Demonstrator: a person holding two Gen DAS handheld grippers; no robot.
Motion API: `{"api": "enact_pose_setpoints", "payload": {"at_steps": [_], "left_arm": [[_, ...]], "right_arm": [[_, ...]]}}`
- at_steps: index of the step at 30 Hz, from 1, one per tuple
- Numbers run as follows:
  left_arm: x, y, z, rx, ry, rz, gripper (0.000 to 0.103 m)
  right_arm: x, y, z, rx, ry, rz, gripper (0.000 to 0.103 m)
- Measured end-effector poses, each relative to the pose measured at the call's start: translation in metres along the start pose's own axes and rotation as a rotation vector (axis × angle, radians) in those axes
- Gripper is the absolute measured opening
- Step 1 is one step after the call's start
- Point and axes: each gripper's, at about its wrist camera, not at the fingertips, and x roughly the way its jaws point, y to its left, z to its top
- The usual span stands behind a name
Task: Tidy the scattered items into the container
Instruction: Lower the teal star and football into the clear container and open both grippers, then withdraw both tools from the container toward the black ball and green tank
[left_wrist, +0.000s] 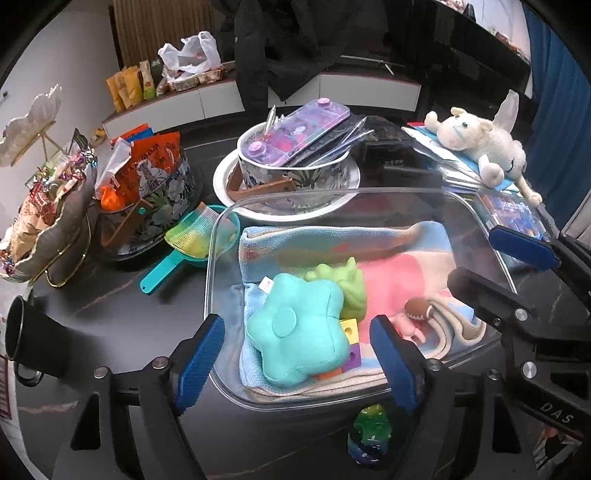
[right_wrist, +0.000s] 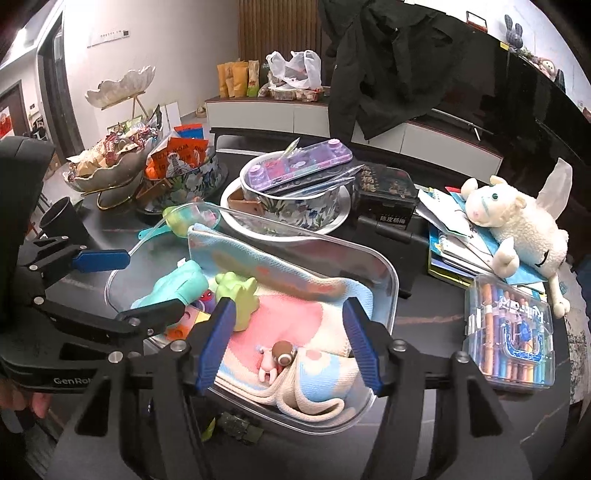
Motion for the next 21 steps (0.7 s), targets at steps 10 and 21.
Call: {"api": "enact_pose_setpoints", "payload": {"at_steps": [10,21], "left_arm": [[-0.005,-0.003,-0.001,0.012,-0.005,0.003,0.078],[-0.021,-0.014,-0.007,0.057,-0.026,0.016,0.078]], "right_arm": [[-0.006,0.0,-0.002,-0.013,-0.006,0.014,0.057],[-0.021,-0.003,-0.01,-0.021,-0.02,0.03,0.064]]}}
